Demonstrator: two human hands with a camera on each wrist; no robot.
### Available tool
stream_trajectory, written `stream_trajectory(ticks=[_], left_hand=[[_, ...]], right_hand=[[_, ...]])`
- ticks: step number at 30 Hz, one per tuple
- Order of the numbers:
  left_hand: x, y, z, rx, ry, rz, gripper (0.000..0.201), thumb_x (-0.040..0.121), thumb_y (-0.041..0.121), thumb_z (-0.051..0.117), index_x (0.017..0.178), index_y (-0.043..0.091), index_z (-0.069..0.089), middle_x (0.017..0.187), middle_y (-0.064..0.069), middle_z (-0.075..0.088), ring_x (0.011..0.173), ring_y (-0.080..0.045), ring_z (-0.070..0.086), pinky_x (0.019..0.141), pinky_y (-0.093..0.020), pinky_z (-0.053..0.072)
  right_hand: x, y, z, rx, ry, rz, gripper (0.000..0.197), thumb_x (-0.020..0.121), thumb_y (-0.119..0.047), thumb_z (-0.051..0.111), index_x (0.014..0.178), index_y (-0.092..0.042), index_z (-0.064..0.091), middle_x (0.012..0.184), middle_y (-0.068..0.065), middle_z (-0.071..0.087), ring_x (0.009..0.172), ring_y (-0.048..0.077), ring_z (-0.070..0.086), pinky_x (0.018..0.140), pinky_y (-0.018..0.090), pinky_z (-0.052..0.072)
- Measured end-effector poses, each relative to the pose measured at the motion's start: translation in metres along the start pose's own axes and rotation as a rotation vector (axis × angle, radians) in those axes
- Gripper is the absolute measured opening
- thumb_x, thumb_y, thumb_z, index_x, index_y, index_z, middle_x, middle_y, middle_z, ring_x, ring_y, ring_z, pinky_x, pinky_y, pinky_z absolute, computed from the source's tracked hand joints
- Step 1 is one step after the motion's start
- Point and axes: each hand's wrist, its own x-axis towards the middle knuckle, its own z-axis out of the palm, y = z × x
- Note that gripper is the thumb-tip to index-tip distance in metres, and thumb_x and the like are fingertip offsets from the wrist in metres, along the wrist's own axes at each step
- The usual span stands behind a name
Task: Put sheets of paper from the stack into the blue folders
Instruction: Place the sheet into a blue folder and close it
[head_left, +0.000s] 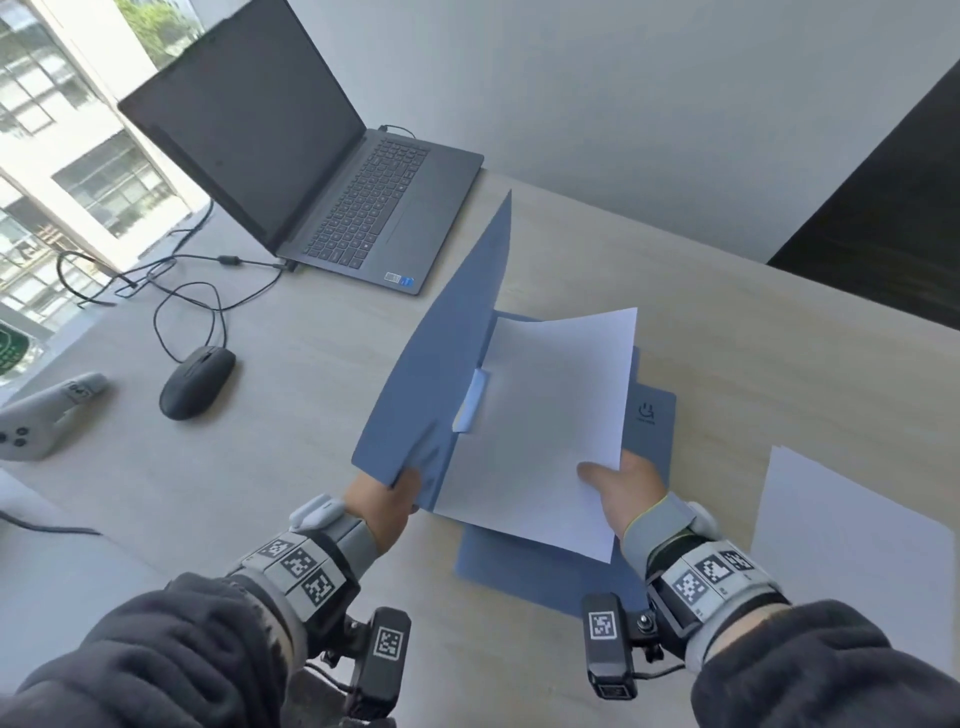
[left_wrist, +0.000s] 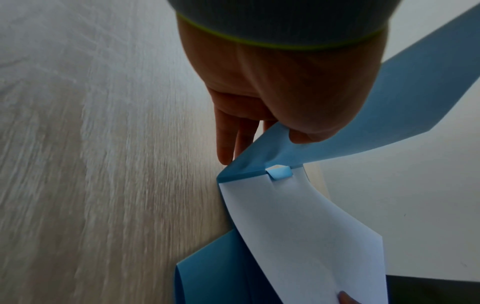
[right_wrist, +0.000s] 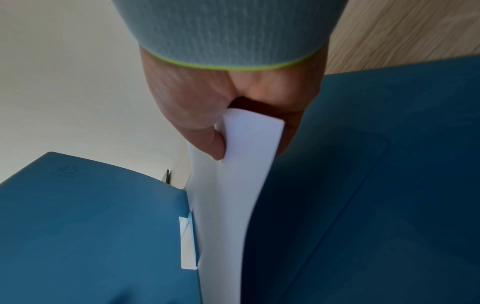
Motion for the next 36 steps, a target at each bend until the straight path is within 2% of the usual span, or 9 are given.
stream_trajectory(ticks=[9, 12, 16, 18, 20, 25, 29, 32, 36], left_hand=[[0.000, 0.000, 0.001, 0.056, 0.008, -0.011, 0.046, 0.071, 0.038, 0.033, 0.083, 0.004, 0.061, 0.091, -0.023, 0.074, 0.090, -0.040, 0.068, 0.079, -0.046, 0.049], [-0.002, 0.002, -0.003, 0.142, -0.003, -0.102, 0.053, 0.091, 0.047, 0.044, 0.094, -0.002, 0.065, 0.089, -0.018, 0.071, 0.085, -0.035, 0.065, 0.079, -0.040, 0.049], [-0.004, 0.010, -0.006, 0.296, -0.083, 0.010, 0.028, 0.098, 0.033, 0.045, 0.100, 0.006, 0.055, 0.076, -0.010, 0.056, 0.066, -0.016, 0.050, 0.062, -0.025, 0.043], [0.000, 0.007, -0.003, 0.270, -0.188, 0.231, 0.048, 0.089, 0.039, 0.041, 0.135, 0.028, 0.047, 0.119, -0.008, 0.061, 0.091, -0.013, 0.059, 0.077, -0.027, 0.048], [0.006, -0.001, -0.001, 0.269, -0.266, 0.317, 0.070, 0.076, 0.054, 0.040, 0.145, 0.048, 0.029, 0.146, 0.010, 0.043, 0.120, -0.013, 0.053, 0.099, -0.034, 0.046], [0.014, -0.009, 0.016, 0.357, -0.237, 0.368, 0.080, 0.070, 0.056, 0.051, 0.146, 0.050, 0.025, 0.145, 0.012, 0.037, 0.128, -0.017, 0.046, 0.106, -0.039, 0.042], [0.017, -0.013, 0.025, 0.472, -0.190, 0.344, 0.082, 0.069, 0.053, 0.058, 0.144, 0.054, 0.024, 0.143, 0.010, 0.035, 0.127, -0.023, 0.041, 0.108, -0.038, 0.038], [0.015, -0.013, 0.033, 0.559, -0.159, 0.350, 0.087, 0.064, 0.053, 0.061, 0.141, 0.057, 0.022, 0.143, 0.009, 0.031, 0.128, -0.026, 0.039, 0.108, -0.039, 0.038], [0.013, -0.014, 0.037, 0.713, -0.188, 0.293, 0.096, 0.058, 0.052, 0.062, 0.140, 0.060, 0.013, 0.157, 0.010, 0.011, 0.145, -0.023, 0.019, 0.111, -0.044, 0.034]], right_hand=[[0.000, -0.006, 0.003, -0.009, -0.035, 0.033, 0.016, 0.085, -0.010, 0.063, 0.084, -0.025, 0.069, 0.088, 0.003, 0.073, 0.089, 0.035, 0.070, 0.089, 0.053, 0.055], [0.002, -0.006, 0.003, -0.005, -0.050, 0.046, 0.015, 0.085, -0.010, 0.063, 0.087, -0.024, 0.069, 0.089, 0.005, 0.073, 0.090, 0.036, 0.070, 0.090, 0.053, 0.054], [0.013, 0.003, 0.001, 0.004, -0.078, 0.068, 0.011, 0.074, -0.023, 0.069, 0.083, -0.026, 0.072, 0.094, 0.005, 0.076, 0.090, 0.034, 0.071, 0.092, 0.055, 0.053], [0.015, 0.006, 0.001, 0.037, -0.115, 0.092, 0.011, 0.080, -0.016, 0.070, 0.087, -0.024, 0.071, 0.100, 0.010, 0.075, 0.093, 0.034, 0.070, 0.095, 0.055, 0.052], [0.012, 0.001, 0.002, 0.096, -0.147, 0.110, 0.012, 0.088, -0.009, 0.066, 0.093, -0.019, 0.069, 0.111, 0.018, 0.072, 0.093, 0.033, 0.069, 0.095, 0.050, 0.052], [0.004, -0.008, -0.005, 0.153, -0.127, 0.222, 0.033, 0.097, -0.043, 0.047, 0.110, -0.014, 0.056, 0.102, 0.005, 0.065, 0.096, 0.022, 0.058, 0.090, 0.038, 0.043], [0.011, 0.004, -0.020, 0.127, -0.084, 0.379, 0.082, 0.077, -0.085, 0.030, 0.094, -0.016, 0.073, 0.087, 0.010, 0.074, 0.081, 0.031, 0.070, 0.074, 0.044, 0.057], [0.011, 0.010, -0.031, 0.076, -0.080, 0.371, 0.092, 0.083, -0.080, 0.014, 0.096, -0.009, 0.070, 0.081, 0.014, 0.072, 0.062, 0.028, 0.068, 0.057, 0.031, 0.053], [0.006, 0.010, -0.038, 0.014, -0.095, 0.310, 0.064, 0.089, -0.067, 0.038, 0.092, -0.010, 0.068, 0.080, 0.011, 0.073, 0.059, 0.027, 0.067, 0.059, 0.033, 0.052]])
